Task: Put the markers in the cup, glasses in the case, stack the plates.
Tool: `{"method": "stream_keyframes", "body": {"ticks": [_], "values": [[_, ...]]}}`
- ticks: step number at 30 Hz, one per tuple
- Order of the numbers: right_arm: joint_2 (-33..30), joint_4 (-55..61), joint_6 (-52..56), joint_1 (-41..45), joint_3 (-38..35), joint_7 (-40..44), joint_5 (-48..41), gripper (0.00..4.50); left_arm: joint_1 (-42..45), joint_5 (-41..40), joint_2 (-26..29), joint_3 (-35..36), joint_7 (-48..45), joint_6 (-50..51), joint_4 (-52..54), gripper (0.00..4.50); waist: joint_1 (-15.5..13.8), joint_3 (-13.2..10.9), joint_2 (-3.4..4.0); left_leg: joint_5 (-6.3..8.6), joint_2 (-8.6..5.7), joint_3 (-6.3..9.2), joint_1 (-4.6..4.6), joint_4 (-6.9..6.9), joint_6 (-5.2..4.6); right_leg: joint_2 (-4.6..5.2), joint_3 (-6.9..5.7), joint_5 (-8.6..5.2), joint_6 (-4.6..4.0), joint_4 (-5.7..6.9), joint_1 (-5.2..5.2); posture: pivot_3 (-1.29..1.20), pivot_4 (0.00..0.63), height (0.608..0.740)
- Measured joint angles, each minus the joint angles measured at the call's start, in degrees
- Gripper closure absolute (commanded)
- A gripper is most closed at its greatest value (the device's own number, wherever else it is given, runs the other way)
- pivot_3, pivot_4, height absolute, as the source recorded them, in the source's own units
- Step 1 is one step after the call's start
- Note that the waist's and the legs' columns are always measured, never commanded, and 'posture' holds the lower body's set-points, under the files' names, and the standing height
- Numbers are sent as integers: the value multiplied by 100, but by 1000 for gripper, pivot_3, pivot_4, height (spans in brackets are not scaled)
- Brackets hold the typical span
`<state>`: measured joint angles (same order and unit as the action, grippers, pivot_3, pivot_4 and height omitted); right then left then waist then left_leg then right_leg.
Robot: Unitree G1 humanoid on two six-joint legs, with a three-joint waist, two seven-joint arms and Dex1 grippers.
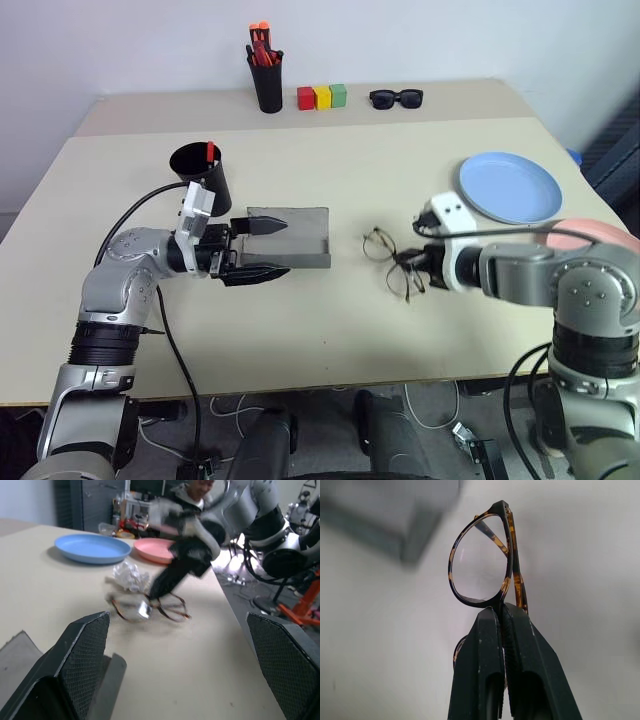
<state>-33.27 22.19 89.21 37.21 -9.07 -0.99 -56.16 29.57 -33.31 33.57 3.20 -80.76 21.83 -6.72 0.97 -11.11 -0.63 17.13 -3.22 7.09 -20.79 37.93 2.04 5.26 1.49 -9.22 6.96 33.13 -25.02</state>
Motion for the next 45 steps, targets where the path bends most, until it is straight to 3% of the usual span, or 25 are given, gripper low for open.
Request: {"method": "stream_keyframes", "body": {"ticks": [3, 8, 12, 22, 29, 45], "values": [[-150, -59, -488, 250, 338, 435, 378, 4477, -10, -21, 122, 76, 103, 79, 9, 0, 2, 0, 0, 0, 0, -1, -21, 3, 0, 0, 0, 2, 1, 2, -22, 0, 150, 740], [-216, -277, -2061, 772, 1772, 1373, 1607, 4477, -164, -144, 439, 399, 335, 318, 78, 0, 79, -1, 2, -1, 1, -1, -43, 3, 1, -2, 0, 2, 0, 8, -49, 0, 150, 740], [266, -747, -3094, 1069, 2361, 1876, 2335, 4477, -478, -242, 603, 634, 516, 490, 271, 0, 144, -1, 1, -1, 0, 1, -50, 3, 2, 0, 0, 3, 1, 3, -51, 0, 150, 740], [1933, -2263, -5079, 1566, 3055, 2375, 3741, 4477, -981, -441, 1044, 1127, 772, 637, 816, 0, 154, -3, 6, -4, -1, 5, -60, -1, 10, -1, 1, 7, -5, 16, -73, 0, 150, 740], [2014, -2724, -5755, 1262, 3682, 2938, 4587, 4477, -1186, -489, 1153, 1158, 897, 759, 1134, 0, 159, -3, 5, -5, -2, 6, -60, -1, 16, -2, 0, 7, -7, 19, -75, 0, 150, 740], [1638, -2915, -5462, 1108, 3793, 4342, 5195, 4477, -1227, -606, 1120, 1149, 1106, 793, 1272, 0, 158, -4, 5, -7, -1, 6, -60, -1, 19, -3, 0, 9, -10, 23, -79, 0, 150, 740]]}}
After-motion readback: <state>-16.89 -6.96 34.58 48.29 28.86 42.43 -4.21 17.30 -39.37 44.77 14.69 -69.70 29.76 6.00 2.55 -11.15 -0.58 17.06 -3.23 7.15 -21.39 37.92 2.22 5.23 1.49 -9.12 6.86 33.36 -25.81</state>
